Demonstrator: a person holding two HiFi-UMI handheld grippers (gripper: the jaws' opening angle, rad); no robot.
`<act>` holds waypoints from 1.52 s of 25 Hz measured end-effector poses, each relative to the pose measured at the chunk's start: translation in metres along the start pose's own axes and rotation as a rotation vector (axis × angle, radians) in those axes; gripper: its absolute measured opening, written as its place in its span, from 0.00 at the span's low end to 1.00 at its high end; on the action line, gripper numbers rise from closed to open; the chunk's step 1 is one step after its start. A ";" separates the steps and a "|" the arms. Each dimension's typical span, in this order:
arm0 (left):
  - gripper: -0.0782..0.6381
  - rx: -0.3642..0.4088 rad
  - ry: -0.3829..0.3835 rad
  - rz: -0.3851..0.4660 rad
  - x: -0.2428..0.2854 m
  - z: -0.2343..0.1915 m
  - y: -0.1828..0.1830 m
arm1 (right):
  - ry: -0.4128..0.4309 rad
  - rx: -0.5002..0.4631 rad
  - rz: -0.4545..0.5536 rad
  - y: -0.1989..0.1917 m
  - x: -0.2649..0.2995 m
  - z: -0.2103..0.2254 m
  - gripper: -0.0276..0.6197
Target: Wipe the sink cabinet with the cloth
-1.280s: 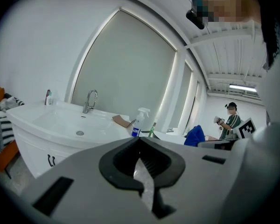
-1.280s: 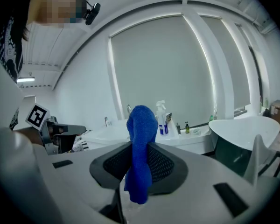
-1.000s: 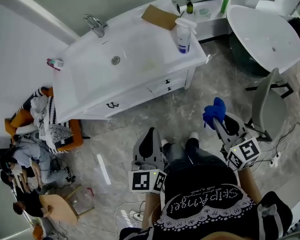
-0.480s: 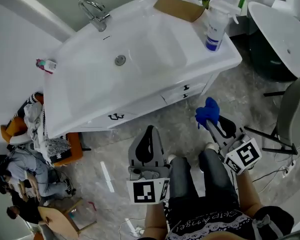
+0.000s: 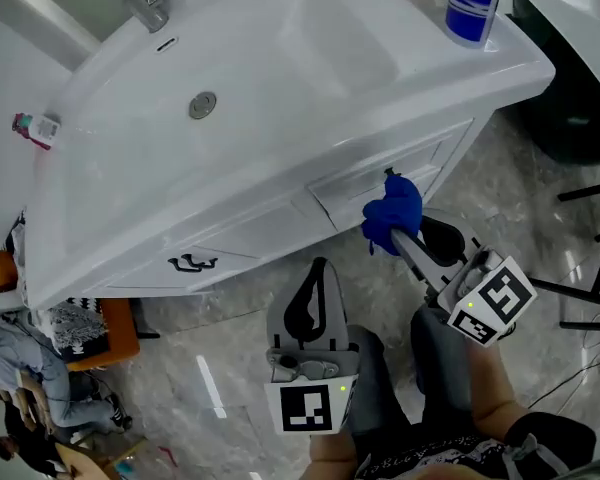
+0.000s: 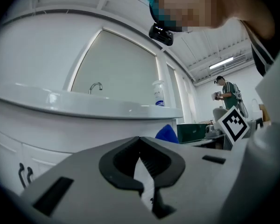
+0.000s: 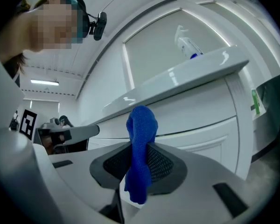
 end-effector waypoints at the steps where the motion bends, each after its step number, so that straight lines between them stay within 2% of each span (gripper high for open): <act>1: 0.12 0.008 -0.001 0.016 0.007 -0.002 -0.014 | 0.020 -0.010 0.014 -0.010 0.007 0.006 0.18; 4: 0.12 0.014 -0.012 0.056 0.028 -0.006 -0.050 | 0.057 -0.064 0.039 -0.038 0.026 0.021 0.18; 7: 0.12 0.037 -0.013 0.080 0.044 -0.005 -0.077 | 0.023 -0.127 0.122 -0.058 0.036 0.035 0.18; 10: 0.12 0.053 0.012 0.091 0.052 -0.002 -0.108 | 0.009 -0.122 0.244 -0.071 0.038 0.046 0.18; 12: 0.12 0.049 0.021 0.092 0.052 0.000 -0.133 | 0.008 -0.110 0.283 -0.078 0.038 0.046 0.18; 14: 0.12 0.050 0.006 0.081 0.056 0.000 -0.146 | 0.007 -0.112 0.297 -0.077 0.039 0.044 0.18; 16: 0.12 0.054 -0.012 0.071 0.058 0.003 -0.143 | 0.025 -0.093 0.314 -0.064 0.041 0.041 0.18; 18: 0.12 0.082 -0.006 0.058 0.053 0.007 -0.135 | 0.065 -0.075 0.333 -0.046 0.041 0.030 0.18; 20: 0.12 0.094 0.014 0.046 0.047 0.009 -0.134 | 0.092 -0.104 0.354 -0.027 0.044 0.015 0.18; 22: 0.12 0.075 0.020 0.030 0.042 0.009 -0.142 | 0.106 -0.159 0.361 -0.017 0.051 0.001 0.17; 26: 0.12 0.064 0.044 0.012 0.039 -0.002 -0.158 | 0.148 -0.234 0.328 -0.022 0.079 -0.020 0.17; 31: 0.12 0.012 0.057 0.023 0.036 -0.012 -0.168 | 0.038 -0.340 0.258 -0.037 0.113 -0.023 0.17; 38: 0.12 0.016 0.023 -0.014 0.052 -0.011 -0.180 | 0.047 -0.387 0.248 -0.033 0.118 -0.020 0.17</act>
Point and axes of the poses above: the fingertips, and each gripper's own axes: x forward along the fingers, z to its right, y out of its top, the point moved 7 cm from there along -x, backward along the fingers, and after that the axes turned 9 degrees about -z, right-handed, at the moved point
